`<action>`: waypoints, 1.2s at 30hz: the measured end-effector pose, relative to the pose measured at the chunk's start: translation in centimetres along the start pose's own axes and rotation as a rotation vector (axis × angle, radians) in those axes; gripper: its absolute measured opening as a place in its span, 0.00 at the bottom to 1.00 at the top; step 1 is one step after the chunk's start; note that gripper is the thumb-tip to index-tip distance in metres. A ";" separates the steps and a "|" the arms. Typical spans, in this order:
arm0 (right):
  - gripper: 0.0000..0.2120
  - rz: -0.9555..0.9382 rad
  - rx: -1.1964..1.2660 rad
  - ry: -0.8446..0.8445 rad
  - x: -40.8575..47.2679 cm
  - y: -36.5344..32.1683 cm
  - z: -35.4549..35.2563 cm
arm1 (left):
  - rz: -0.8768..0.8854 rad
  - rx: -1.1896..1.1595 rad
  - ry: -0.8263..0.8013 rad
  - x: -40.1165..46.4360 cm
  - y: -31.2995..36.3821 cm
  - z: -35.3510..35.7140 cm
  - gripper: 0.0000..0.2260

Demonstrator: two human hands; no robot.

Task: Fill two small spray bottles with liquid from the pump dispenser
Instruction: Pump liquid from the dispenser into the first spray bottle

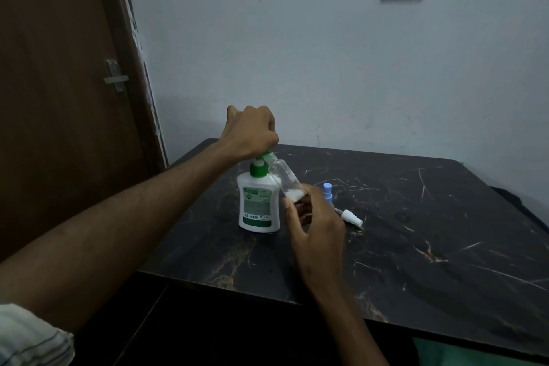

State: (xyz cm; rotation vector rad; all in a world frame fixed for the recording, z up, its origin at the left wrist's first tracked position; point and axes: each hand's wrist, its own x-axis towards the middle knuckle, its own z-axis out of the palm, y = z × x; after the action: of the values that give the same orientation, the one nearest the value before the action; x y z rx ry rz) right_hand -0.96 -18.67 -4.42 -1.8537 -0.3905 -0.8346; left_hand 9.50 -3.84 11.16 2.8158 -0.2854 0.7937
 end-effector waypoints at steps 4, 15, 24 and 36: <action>0.08 0.007 -0.002 -0.005 0.0 -0.1 -0.2 | 0.027 0.038 -0.004 0.1 0.1 -0.7 0.03; 0.06 0.015 0.014 0.000 0.0 -0.1 -0.1 | 0.037 0.054 -0.020 0.3 0.1 -1.0 0.09; 0.07 0.019 0.006 -0.014 0.0 -0.2 -0.2 | 0.036 0.029 0.019 0.4 -0.1 -0.7 0.06; 0.07 0.023 0.004 -0.014 0.0 -0.2 -0.2 | -0.002 -0.021 0.022 0.5 -0.6 0.3 0.06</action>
State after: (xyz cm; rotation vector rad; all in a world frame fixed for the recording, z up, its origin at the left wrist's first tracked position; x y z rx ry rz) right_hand -1.16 -18.82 -4.27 -1.8576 -0.3786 -0.8046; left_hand 10.16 -3.36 11.09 2.7855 -0.2864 0.8163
